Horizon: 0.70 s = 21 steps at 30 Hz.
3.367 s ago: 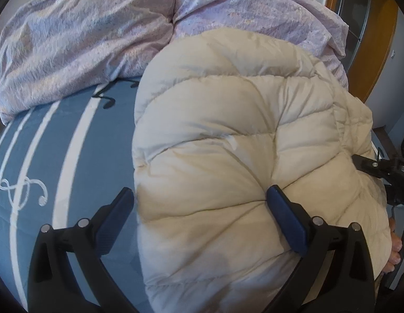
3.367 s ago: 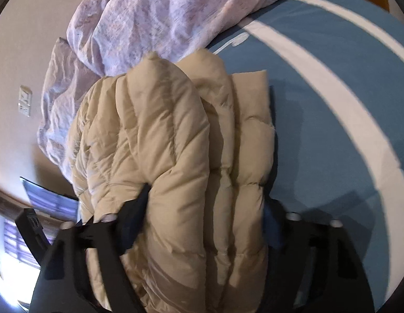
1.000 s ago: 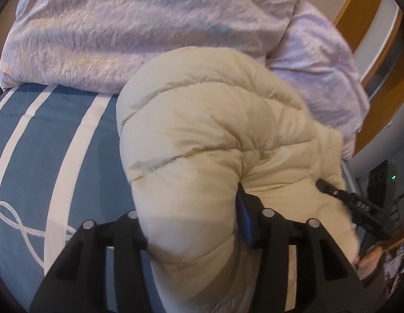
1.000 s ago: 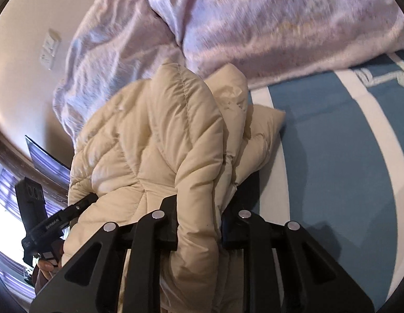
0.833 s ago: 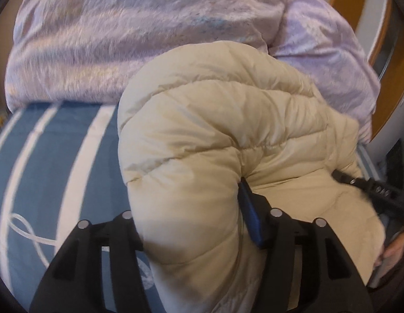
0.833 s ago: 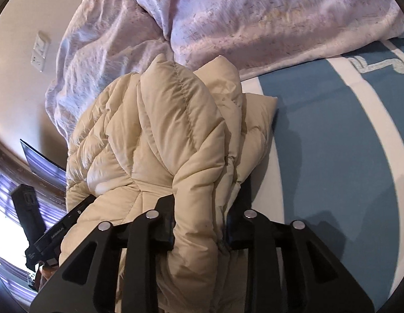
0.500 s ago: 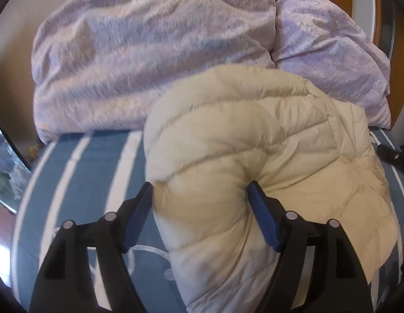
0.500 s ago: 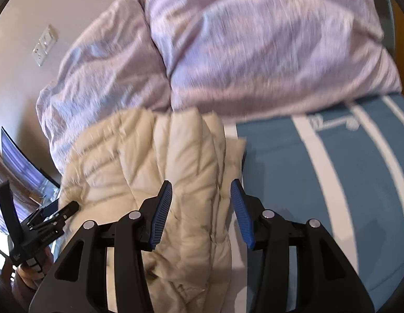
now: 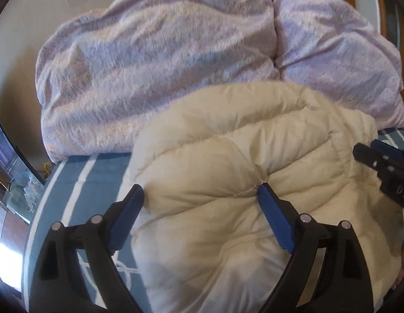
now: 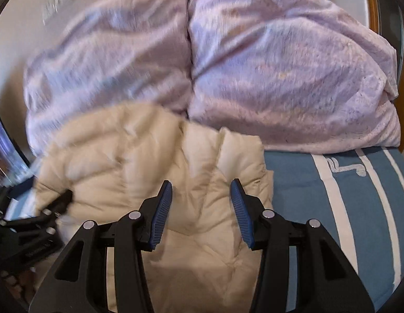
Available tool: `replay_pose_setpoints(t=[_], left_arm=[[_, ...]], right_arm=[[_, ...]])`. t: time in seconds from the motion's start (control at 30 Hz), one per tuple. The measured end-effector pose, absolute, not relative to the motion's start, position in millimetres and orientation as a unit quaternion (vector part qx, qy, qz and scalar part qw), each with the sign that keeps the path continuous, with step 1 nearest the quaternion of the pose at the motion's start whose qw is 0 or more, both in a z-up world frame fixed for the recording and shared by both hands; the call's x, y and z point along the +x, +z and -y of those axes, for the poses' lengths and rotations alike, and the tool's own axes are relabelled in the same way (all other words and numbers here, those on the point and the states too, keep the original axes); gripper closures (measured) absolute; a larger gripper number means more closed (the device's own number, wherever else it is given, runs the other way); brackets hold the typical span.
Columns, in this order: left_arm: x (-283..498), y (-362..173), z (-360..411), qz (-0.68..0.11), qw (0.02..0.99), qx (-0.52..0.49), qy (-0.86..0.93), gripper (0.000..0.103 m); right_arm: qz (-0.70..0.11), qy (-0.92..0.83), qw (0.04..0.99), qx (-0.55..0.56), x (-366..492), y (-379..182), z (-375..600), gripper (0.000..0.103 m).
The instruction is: Fold large clothes
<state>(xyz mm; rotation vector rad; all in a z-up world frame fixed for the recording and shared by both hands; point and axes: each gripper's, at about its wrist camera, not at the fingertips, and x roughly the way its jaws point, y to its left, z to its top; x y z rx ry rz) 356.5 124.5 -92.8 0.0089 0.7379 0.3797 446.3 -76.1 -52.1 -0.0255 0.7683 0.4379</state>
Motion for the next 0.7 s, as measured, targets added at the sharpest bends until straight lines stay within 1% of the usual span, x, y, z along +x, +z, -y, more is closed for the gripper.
replay_pose_setpoints(t=[0.07,0.33,0.63,0.7], left_arm=[[359,-101,-125,-0.357,0.916,0.003,0.184,0.009],[368,-122,-139,-0.357,0.919,-0.031,0.164,0.002],[371,-138,-148,-0.35,0.923,-0.058,0.147,0.002],[371,-139,-150,-0.348,0.924,-0.062,0.146,0.002]], right_arm=[[-0.377,0.208,0.902,-0.028,447,-65,74,0.054],[-0.386,0.205,0.899,-0.035,456,-85,72,0.054],[-0.393,0.216,0.894,-0.008,467,-97,75,0.051],[-0.393,0.219,0.893,-0.002,468,-98,76,0.049]])
